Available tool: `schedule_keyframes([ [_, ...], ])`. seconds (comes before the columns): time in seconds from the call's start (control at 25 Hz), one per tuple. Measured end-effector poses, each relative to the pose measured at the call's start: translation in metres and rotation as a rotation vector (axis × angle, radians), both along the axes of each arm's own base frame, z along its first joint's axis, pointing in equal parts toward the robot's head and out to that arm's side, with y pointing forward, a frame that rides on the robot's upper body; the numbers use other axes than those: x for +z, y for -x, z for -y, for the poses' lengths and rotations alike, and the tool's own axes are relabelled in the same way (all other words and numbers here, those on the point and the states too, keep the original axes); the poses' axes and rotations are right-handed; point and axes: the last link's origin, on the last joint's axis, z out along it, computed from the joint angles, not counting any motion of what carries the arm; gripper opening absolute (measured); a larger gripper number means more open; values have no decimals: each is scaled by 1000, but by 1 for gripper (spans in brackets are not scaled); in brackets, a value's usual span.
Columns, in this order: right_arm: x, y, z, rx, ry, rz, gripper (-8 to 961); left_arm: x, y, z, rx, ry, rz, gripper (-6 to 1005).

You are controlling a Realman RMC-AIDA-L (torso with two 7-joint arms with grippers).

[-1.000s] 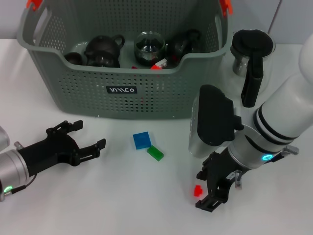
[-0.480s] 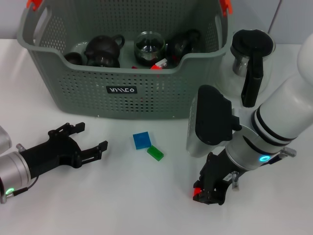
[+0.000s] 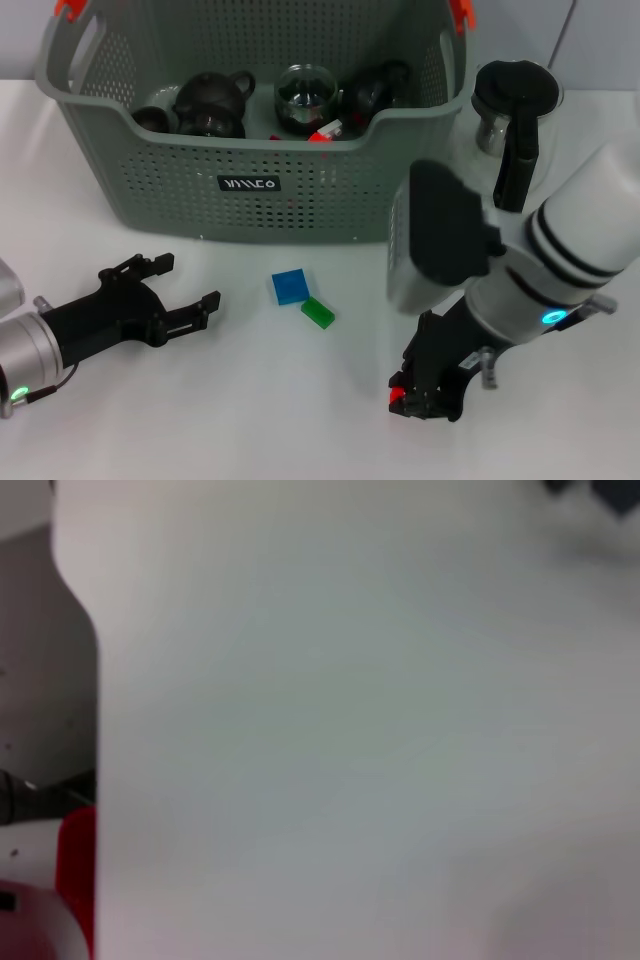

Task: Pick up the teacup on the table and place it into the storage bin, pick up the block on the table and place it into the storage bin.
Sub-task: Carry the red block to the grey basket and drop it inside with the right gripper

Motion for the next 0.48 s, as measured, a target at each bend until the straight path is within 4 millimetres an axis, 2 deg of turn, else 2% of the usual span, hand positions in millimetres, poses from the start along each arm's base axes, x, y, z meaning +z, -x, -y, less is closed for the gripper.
schedule_keyframes([
  [0.08,14,10,1,13,2,-28,203,0,0,0,0,1,-1,890],
  [0.2,45,29,-2,42,-38,-87,203,0,0,0,0,1,-1,890],
  [0.36,99,65,-22,103,-232,-259,203,0,0,0,1,-1,-1,890],
  [0.48,126,90,-41,99,-367,-441,203,0,0,0,1,0,-1,890],
])
